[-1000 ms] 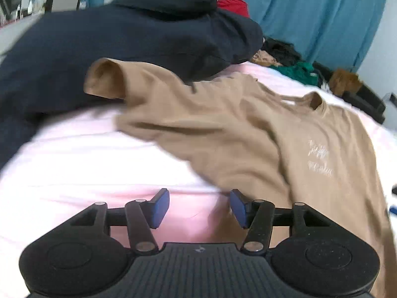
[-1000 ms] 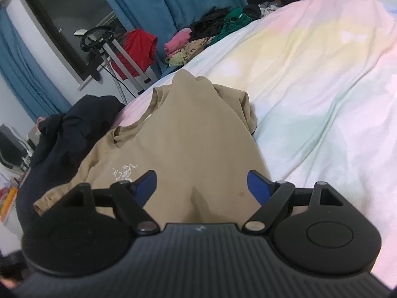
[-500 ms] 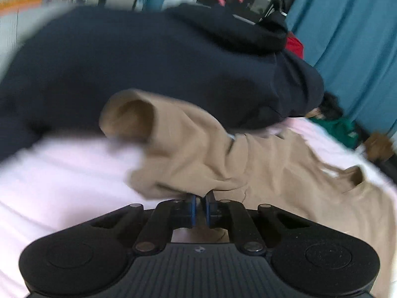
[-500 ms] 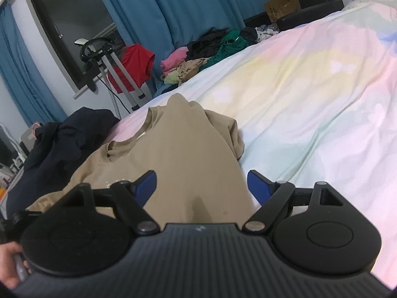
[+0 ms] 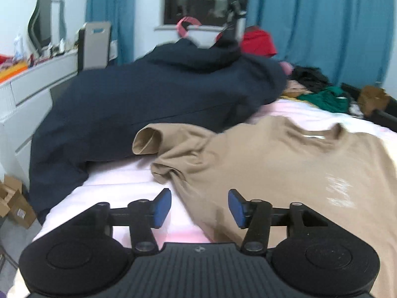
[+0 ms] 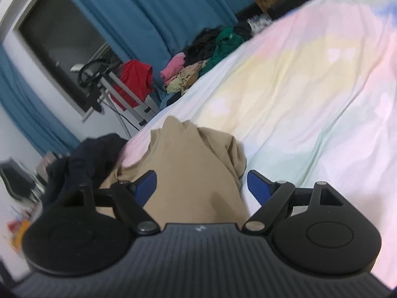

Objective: Fold clothes
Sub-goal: 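Grasp the tan shirt's side edge with the right gripper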

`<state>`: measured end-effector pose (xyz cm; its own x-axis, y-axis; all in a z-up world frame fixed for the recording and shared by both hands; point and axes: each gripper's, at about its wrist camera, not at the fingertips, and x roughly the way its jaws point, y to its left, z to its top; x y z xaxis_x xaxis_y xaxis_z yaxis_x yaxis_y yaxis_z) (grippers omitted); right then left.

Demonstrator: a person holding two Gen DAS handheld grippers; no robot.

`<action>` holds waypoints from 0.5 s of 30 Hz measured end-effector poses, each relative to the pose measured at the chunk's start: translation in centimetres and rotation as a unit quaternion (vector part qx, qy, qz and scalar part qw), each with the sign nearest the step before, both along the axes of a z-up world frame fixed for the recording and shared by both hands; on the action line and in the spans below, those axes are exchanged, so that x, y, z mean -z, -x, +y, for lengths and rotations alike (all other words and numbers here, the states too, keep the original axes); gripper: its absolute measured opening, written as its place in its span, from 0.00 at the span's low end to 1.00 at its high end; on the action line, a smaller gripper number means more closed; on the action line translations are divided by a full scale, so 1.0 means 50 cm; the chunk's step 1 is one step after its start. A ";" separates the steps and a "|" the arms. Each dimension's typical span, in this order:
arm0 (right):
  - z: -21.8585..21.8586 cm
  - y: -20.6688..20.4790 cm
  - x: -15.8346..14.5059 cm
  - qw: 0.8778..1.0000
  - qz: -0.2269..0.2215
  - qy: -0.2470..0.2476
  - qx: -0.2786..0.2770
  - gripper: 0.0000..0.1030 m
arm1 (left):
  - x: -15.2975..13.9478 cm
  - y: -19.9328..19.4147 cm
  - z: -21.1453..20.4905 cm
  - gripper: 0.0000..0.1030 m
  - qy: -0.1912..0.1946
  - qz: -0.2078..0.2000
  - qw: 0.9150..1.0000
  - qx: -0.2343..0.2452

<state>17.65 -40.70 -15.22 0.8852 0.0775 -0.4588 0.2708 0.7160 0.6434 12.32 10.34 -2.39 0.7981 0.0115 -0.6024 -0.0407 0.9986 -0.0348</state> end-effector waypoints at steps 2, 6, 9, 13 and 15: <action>-0.033 -0.026 0.013 0.999 0.004 -0.035 0.005 0.74 | -0.028 0.055 -0.019 0.61 0.002 -0.005 1.000 0.010; -0.101 -0.087 0.071 0.995 0.022 -0.094 0.029 0.65 | -0.048 0.155 -0.085 0.67 0.031 -0.019 0.999 0.027; -0.126 -0.130 0.124 0.990 0.025 -0.131 0.036 0.61 | -0.031 0.208 -0.113 0.68 0.069 -0.034 0.997 0.027; -0.124 -0.179 0.168 0.989 0.019 -0.148 0.015 0.54 | -0.013 0.209 -0.138 0.67 0.086 -0.044 0.994 0.044; -0.107 -0.195 0.172 0.990 0.015 -0.139 -0.007 0.51 | -0.005 0.199 -0.142 0.67 0.097 -0.051 0.993 0.045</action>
